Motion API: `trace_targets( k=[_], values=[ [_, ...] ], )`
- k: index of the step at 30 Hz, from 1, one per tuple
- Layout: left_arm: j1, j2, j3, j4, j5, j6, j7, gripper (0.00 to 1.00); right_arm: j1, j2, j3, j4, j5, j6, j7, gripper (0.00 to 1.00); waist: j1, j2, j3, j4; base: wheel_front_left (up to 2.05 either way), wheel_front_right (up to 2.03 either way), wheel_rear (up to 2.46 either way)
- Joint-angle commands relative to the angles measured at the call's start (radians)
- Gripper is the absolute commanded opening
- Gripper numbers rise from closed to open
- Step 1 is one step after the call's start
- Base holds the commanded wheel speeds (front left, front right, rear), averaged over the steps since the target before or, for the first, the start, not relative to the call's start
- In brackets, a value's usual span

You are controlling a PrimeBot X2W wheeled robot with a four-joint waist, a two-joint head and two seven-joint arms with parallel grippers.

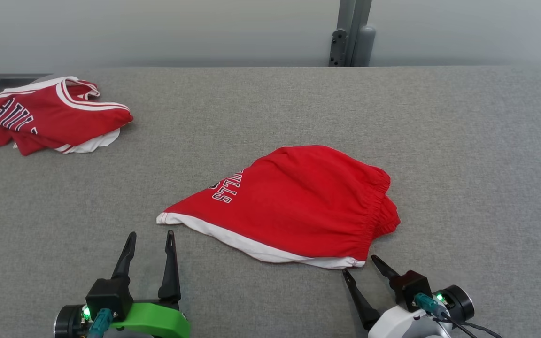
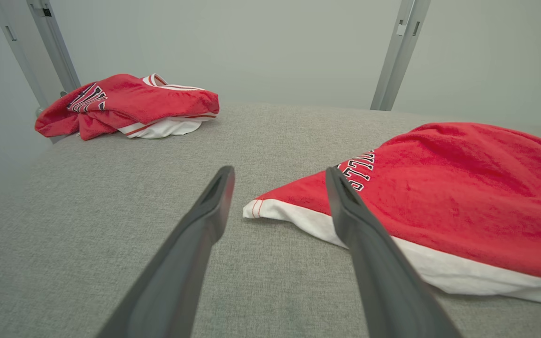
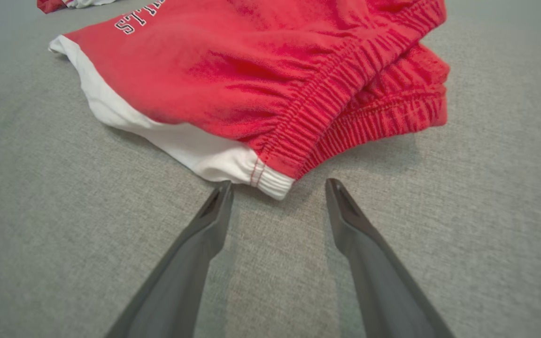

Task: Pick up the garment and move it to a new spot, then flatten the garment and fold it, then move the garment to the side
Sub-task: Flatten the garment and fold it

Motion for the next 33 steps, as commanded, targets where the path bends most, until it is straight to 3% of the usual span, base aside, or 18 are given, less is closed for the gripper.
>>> trace_targets(
  k=[1,5,8,9,11,14,16,27,33],
  values=[
    [-0.019,-0.001,0.002,0.002,-0.002,0.002,-0.001,1.00,-0.018,-0.004,0.005,0.012,-0.002,0.000,-0.003,1.00,0.0000,0.0000,0.020,0.023,0.00,0.00,0.00],
    [-0.019,-0.001,0.006,0.003,-0.005,0.005,-0.001,1.00,-0.033,-0.004,0.016,0.029,0.015,0.000,-0.003,0.98,0.0000,0.0000,0.025,0.030,0.00,0.00,0.00],
    [-0.021,-0.001,0.008,0.003,-0.006,0.008,-0.001,1.00,-0.040,-0.004,0.027,0.029,0.024,0.000,-0.003,0.67,0.0000,0.0000,0.026,0.030,0.00,0.00,0.00],
    [-0.020,-0.001,0.010,0.003,-0.006,0.008,-0.001,1.00,-0.041,-0.004,0.030,0.025,0.027,0.000,-0.003,0.51,0.0000,0.0000,0.026,0.028,0.00,0.00,0.00],
    [-0.020,-0.001,0.012,0.001,-0.005,0.009,-0.001,1.00,-0.040,-0.004,0.030,0.004,0.029,0.000,-0.003,0.41,0.0000,0.0000,0.026,0.023,0.00,0.00,0.00],
    [-0.018,-0.001,0.014,-0.001,-0.004,0.010,-0.001,1.00,-0.029,-0.004,0.026,-0.028,0.031,0.000,-0.003,0.11,0.0000,0.0000,0.025,0.012,0.00,0.00,0.00],
    [-0.015,-0.001,0.015,0.001,-0.005,0.008,-0.001,1.00,-0.020,-0.004,0.022,-0.050,0.031,0.000,-0.003,0.00,0.0000,0.0000,0.023,0.003,0.00,0.00,0.00],
    [-0.024,0.000,-0.018,0.137,-0.099,-0.038,-0.001,1.00,0.014,-0.004,-0.033,-0.140,-0.011,0.000,-0.003,0.00,0.0000,0.0000,0.025,-0.048,0.00,0.00,0.00],
    [-0.072,0.000,-0.020,0.235,-0.091,-0.049,-0.001,1.00,0.016,-0.004,-0.052,-0.146,-0.019,0.000,-0.003,0.00,0.0000,0.0000,0.036,-0.074,0.00,0.00,0.00]
  ],
)
